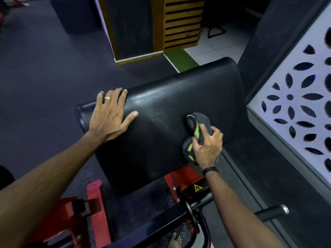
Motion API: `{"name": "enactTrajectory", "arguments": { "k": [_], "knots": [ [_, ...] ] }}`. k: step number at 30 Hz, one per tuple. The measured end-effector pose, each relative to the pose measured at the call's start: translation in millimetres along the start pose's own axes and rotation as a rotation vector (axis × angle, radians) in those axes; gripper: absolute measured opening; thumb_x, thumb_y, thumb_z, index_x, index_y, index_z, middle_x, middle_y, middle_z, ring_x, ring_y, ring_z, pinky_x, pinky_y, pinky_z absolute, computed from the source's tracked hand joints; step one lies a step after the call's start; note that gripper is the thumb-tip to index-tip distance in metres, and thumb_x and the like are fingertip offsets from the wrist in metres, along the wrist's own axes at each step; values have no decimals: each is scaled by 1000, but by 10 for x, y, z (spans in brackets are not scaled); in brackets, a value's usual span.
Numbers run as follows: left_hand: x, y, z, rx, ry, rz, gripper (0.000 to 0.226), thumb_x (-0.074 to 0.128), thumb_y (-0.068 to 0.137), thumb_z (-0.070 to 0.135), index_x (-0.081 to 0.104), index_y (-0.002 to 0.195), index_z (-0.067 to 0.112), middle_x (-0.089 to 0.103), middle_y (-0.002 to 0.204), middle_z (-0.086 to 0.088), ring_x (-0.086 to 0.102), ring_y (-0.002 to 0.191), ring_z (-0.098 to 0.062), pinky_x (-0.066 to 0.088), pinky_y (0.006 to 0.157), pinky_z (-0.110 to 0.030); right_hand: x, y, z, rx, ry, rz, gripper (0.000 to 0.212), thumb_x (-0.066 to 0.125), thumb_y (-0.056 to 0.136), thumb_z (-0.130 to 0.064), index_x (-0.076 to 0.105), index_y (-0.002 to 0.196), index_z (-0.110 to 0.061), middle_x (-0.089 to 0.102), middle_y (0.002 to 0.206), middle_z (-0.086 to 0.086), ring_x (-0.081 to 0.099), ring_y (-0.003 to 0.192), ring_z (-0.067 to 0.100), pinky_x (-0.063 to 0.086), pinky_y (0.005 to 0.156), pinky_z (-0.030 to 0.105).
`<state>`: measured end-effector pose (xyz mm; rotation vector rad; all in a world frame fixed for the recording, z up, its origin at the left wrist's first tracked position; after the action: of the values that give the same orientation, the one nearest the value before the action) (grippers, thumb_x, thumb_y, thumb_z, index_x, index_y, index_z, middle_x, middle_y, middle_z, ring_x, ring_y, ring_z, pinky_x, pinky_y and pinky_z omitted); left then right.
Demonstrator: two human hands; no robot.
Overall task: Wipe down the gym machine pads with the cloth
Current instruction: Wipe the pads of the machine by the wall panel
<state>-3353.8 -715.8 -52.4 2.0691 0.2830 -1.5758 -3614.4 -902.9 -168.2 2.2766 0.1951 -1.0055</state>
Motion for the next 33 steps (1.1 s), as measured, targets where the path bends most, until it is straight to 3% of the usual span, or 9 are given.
{"name": "enactTrajectory", "arguments": {
  "k": [4,11,17,19,24,26,29,33],
  "knots": [
    [10,-6,-8,-9,-12,-2,84,18,99,66,35,146,0,42,145,-19,44,125,-36,33,108,-52,-7,127,57,121,27,29,47,61,78,-37,60,123,-24,53,113,17,52,97,37,50,72,47],
    [-22,-2,-25,-6,-39,42,81,17,99,67,39,143,3,46,138,-15,47,119,-32,35,102,-49,60,-231,-412,290,154,158,38,63,85,-34,64,121,-23,53,112,13,52,100,33,51,74,47],
    [-50,-25,-40,-6,-89,48,78,18,100,66,42,142,5,48,137,-11,48,116,-29,34,102,-48,212,-999,-1138,269,220,17,40,72,82,-27,67,122,-25,53,115,11,51,101,32,43,79,44],
    [-63,-4,-60,-27,-168,44,76,17,100,64,46,141,7,50,138,-8,49,119,-27,30,107,-48,243,-1194,-1474,165,263,-73,39,69,83,-30,67,121,-27,55,116,10,51,100,29,43,78,42],
    [-165,-210,-214,-79,-382,114,67,22,102,56,51,142,12,46,151,-7,44,137,-24,8,123,-47,365,-1884,-2048,-407,159,-366,52,61,85,-52,56,134,-37,50,129,11,49,109,28,47,82,46],
    [-225,-445,-337,-134,-422,207,60,28,102,52,50,144,14,45,153,-6,44,138,-23,10,123,-48,425,-2055,-1967,-625,28,-414,57,60,86,-61,51,139,-41,45,136,11,46,115,28,45,87,50],
    [-235,-776,-534,-293,-487,298,56,29,102,47,50,144,16,45,153,-5,45,138,-22,13,122,-48,476,-2079,-1853,-936,-102,-482,74,78,67,-53,52,135,-42,39,142,8,43,121,26,35,93,51],
    [-119,-1147,-719,-466,-522,335,55,28,102,45,50,144,17,46,152,-4,45,137,-21,14,122,-48,583,-1810,-2175,-1116,-219,-524,74,85,52,-48,65,123,-39,41,141,5,43,120,25,40,88,50]
  ]
}}
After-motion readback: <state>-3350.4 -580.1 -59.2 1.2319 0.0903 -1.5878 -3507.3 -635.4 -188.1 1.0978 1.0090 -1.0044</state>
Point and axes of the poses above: each hand's wrist, its own y-axis towards the middle knuckle, its own x-axis out of the palm, z = x × y, the point moved 4 cm from there along y, towards the middle knuckle
